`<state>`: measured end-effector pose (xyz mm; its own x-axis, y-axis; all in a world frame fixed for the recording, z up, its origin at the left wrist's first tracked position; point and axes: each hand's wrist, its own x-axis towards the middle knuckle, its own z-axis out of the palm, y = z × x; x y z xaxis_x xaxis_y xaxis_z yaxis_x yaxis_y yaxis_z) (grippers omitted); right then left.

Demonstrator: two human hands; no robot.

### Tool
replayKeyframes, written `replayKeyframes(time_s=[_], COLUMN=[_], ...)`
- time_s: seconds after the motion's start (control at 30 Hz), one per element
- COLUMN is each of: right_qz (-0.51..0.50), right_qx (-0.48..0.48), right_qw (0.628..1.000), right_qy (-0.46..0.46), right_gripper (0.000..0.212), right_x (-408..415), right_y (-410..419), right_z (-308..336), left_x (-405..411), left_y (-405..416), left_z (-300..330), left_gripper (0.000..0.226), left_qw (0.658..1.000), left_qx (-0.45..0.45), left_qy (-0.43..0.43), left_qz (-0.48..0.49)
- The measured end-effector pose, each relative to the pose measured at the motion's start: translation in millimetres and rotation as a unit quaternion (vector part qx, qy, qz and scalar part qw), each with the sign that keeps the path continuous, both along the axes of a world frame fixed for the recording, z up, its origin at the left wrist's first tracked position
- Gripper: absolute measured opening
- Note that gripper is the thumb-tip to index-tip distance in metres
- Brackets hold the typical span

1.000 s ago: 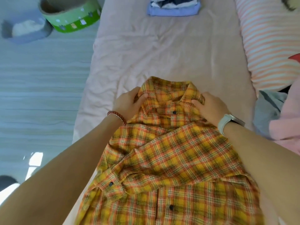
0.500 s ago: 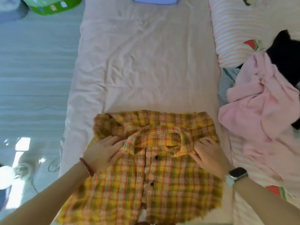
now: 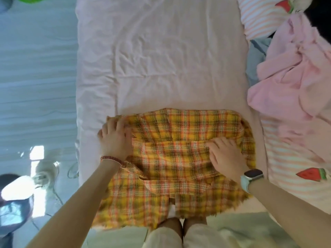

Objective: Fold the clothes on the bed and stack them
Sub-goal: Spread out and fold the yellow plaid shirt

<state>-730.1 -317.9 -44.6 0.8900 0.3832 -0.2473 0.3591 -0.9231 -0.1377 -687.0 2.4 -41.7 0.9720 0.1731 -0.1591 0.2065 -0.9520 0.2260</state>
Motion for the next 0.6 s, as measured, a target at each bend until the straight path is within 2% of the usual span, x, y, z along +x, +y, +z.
replayKeyframes(time_s=[0.07, 0.1, 0.17, 0.3, 0.4, 0.47, 0.53, 0.6], right_qz=[-0.024, -0.028, -0.031, -0.069, -0.071, -0.069, -0.076, -0.090], right_qx=[-0.011, -0.023, -0.048, -0.096, -0.118, -0.118, -0.105, -0.086], right_qw=[1.000, 0.999, 0.996, 0.976, 0.967, 0.965, 0.972, 0.982], right_qy=[-0.002, 0.012, 0.064, 0.182, 0.216, 0.222, 0.193, 0.139], right_gripper=[0.042, 0.043, 0.052, 0.053, 0.051, 0.050, 0.051, 0.050], right_x=[19.3, 28.0, 41.7, 60.4, 66.1, 69.7, 74.5, 81.0], right_y=[18.5, 28.5, 45.6, 59.8, 56.1, 54.0, 53.6, 48.6], right_z=[-1.1, -1.8, -5.4, -18.3, -25.6, -24.9, -21.4, -17.3], left_x=[13.5, 17.1, 21.4, 11.6, -4.4, -10.7, -7.8, 4.3], left_y=[9.6, 13.7, 18.0, 27.7, 45.9, 54.7, 58.1, 53.0], left_z=[-7.3, -11.7, -15.1, -4.4, -4.3, -13.0, -18.5, -17.5], left_gripper=[0.046, 0.047, 0.037, 0.021, 0.021, 0.019, 0.019, 0.025], left_qw=[0.982, 0.969, 0.951, 0.926, 0.905, 0.900, 0.912, 0.944], left_qx=[-0.046, -0.072, -0.139, -0.248, -0.244, -0.220, -0.167, -0.117], left_qy=[0.086, 0.100, 0.064, -0.063, -0.090, -0.050, -0.025, -0.057], left_qz=[0.161, 0.212, 0.268, 0.277, 0.336, 0.373, 0.373, 0.303])
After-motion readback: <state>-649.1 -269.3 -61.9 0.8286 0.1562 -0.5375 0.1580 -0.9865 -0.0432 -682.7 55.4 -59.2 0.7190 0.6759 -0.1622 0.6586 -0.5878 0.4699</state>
